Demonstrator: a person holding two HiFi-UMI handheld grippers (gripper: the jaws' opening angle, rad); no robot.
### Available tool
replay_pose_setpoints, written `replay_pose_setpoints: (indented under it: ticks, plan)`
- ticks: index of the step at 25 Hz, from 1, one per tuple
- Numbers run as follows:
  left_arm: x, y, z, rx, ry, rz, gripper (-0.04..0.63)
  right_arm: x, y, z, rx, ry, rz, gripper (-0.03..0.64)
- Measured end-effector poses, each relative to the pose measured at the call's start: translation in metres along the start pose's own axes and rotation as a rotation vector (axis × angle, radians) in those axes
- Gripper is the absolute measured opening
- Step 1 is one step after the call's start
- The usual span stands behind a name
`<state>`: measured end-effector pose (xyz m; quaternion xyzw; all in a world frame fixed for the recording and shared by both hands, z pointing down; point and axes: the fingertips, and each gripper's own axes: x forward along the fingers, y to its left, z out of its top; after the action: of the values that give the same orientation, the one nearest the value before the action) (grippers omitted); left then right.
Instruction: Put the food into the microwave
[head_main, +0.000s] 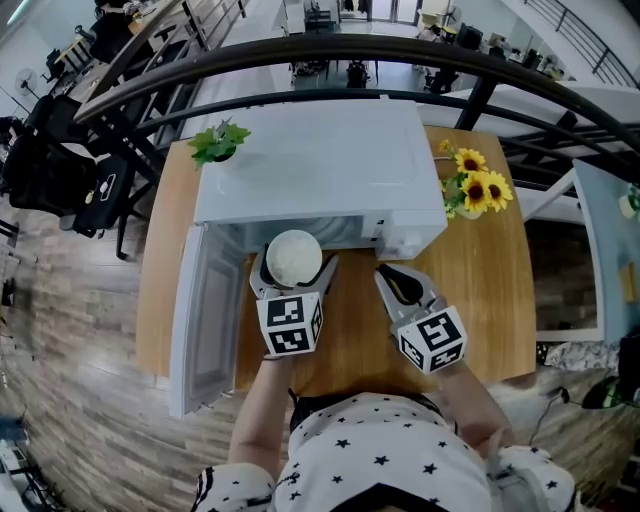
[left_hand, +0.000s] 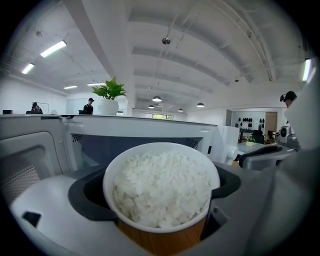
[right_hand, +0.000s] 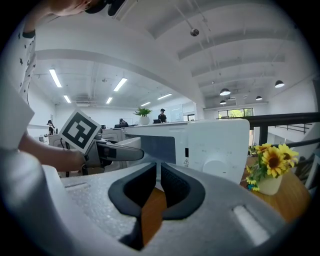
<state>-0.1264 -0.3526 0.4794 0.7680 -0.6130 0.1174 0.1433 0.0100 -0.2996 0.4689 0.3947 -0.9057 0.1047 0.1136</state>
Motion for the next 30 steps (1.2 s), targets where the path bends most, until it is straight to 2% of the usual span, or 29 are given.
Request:
replay_pose_setpoints:
  ticks: [30]
  plan:
    - [0.094,0.033,-0.028,0.013,0.075,0.014,0.540,0.032,-0.003,-0.024,0.058,0.068,0.041,0.031]
